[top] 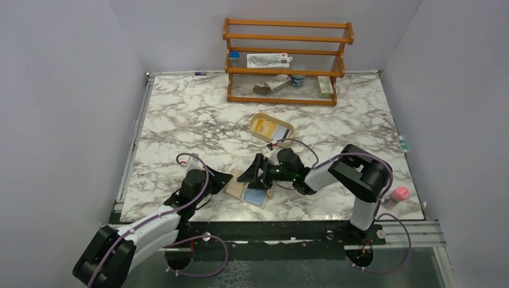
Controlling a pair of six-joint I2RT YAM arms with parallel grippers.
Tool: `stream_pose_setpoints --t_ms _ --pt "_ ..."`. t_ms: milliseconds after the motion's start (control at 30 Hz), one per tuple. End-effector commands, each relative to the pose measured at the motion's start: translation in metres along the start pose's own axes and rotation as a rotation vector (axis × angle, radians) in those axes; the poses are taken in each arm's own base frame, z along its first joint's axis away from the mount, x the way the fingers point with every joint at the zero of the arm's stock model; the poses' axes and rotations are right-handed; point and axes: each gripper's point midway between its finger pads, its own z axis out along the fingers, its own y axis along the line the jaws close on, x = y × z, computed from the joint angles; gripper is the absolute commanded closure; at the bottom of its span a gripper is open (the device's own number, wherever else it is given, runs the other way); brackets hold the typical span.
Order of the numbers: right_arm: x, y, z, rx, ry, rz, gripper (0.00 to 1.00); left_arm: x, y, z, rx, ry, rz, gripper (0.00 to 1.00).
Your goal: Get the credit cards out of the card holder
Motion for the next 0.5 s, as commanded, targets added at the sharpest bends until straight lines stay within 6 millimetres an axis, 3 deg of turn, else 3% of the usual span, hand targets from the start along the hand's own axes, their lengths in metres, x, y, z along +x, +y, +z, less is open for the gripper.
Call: stream_pose_setpoints --t_ms 0,267,467 --pt "0.014 -0.03 -0.01 0.167 0.009 0.155 0.09 0.003 0.051 -0.005 -0.116 -0.06 -0.088 1.0" --pt "0.017 -0.042 -0.008 0.181 -0.047 0.289 0.09 0.007 0.082 -0.008 -0.258 -0.081 -0.2 1.0" --pt "0.014 -0.044 -0.001 0.165 -0.081 0.331 0.09 0.001 0.084 -0.007 -0.278 -0.127 -0.266 1.0"
